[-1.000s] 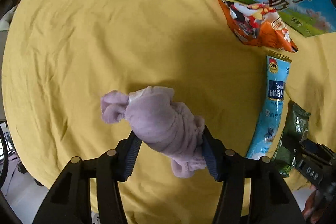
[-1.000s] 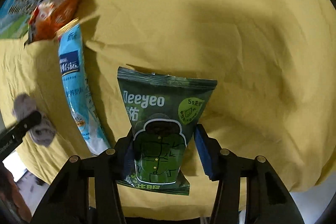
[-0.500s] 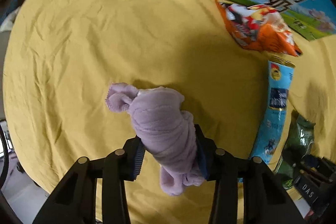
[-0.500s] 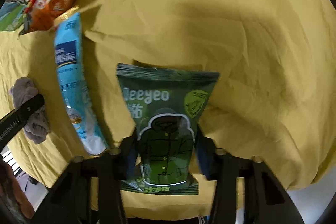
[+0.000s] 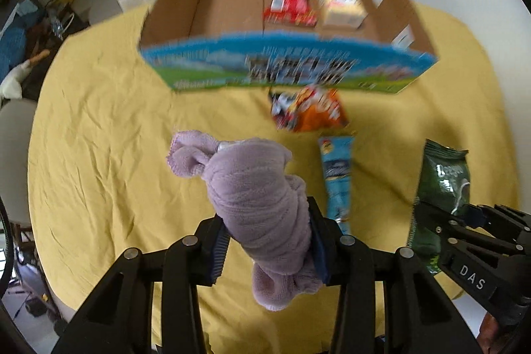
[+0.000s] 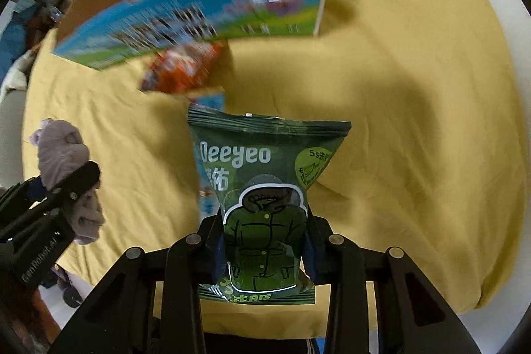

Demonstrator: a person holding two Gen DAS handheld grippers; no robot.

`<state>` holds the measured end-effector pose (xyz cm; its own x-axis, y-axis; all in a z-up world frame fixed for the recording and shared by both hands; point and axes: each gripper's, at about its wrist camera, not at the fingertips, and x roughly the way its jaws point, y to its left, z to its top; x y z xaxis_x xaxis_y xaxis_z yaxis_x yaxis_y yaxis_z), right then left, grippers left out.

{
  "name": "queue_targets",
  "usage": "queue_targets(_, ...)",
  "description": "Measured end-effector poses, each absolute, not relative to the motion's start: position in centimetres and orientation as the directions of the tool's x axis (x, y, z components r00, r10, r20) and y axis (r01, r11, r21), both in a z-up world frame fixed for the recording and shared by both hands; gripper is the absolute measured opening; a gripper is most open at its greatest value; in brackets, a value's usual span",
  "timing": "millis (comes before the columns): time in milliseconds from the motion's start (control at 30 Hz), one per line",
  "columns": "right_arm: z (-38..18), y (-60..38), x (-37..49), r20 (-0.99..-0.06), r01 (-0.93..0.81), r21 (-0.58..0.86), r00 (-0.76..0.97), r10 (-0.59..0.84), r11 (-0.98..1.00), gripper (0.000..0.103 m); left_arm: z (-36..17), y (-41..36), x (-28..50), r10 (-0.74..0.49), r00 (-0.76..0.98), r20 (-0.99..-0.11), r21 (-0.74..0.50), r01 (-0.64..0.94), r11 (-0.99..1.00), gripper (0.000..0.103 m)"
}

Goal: Organize soft objects
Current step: 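Carry towel and wipes pack into the box and open both tools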

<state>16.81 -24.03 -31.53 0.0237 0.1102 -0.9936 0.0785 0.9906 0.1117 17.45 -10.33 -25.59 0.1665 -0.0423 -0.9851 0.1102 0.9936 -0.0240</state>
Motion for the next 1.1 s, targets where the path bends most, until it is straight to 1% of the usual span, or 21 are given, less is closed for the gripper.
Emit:
queue_targets(33,-30.6,-23.9,16.9,-0.992,0.077,0.12,0.04,0.118,0.99,0.037,-25.3,-8.8,18.1,-0.055,0.174,-0.983,-0.036,0.115,0.993,0.039)
queue_targets(100,-28.7,-23.7,17.5,-0.988,0.067,0.143,0.067,0.139,0.987,0.037,-23.1,-9.0,18.5,-0.076,0.199,-0.977,-0.052,0.126,0.991,0.039)
queue_targets(333,-22.7,-22.7,19.5,-0.971,0.027,0.2,0.14,0.194,0.979,0.037,-19.2,-6.9,20.9,-0.147,0.254,-0.956,-0.11,0.153,0.982,0.039)
queue_targets(433,-21.2,-22.3,21.1,-0.963,0.023,0.225,0.155,0.219,0.974,0.037,-18.2,-6.6,22.9,-0.172,0.261,-0.95,-0.131,0.167,0.977,0.039)
queue_targets(567,-19.6,-22.2,24.1,-0.958,0.031,0.231,0.181,0.222,0.972,0.037,-18.0,-6.0,26.2,-0.166,0.26,-0.951,-0.12,0.183,0.976,0.039)
queue_targets(700,-19.2,-22.3,27.8,-0.96,0.042,0.208,0.201,0.196,0.977,0.037,-18.4,-5.3,30.3,-0.152,0.249,-0.957,-0.106,0.186,0.977,0.039)
queue_targets(833,-20.2,-22.6,31.9,-0.966,0.065,0.173,0.205,0.157,0.983,0.037,-19.9,-4.6,34.6,-0.161,0.194,-0.968,-0.127,0.177,0.976,0.039)
queue_targets(900,-21.5,-23.0,33.9,-0.968,0.093,0.18,0.191,0.16,0.979,0.037,-21.0,-4.4,36.9,-0.16,0.166,-0.973,-0.131,0.173,0.976,0.039)
queue_targets(1100,-26.5,-24.0,38.3,-0.984,0.153,0.14,0.129,0.121,0.978,0.037,-24.9,-4.6,41.8,-0.123,0.103,-0.987,-0.103,0.179,0.978,0.039)
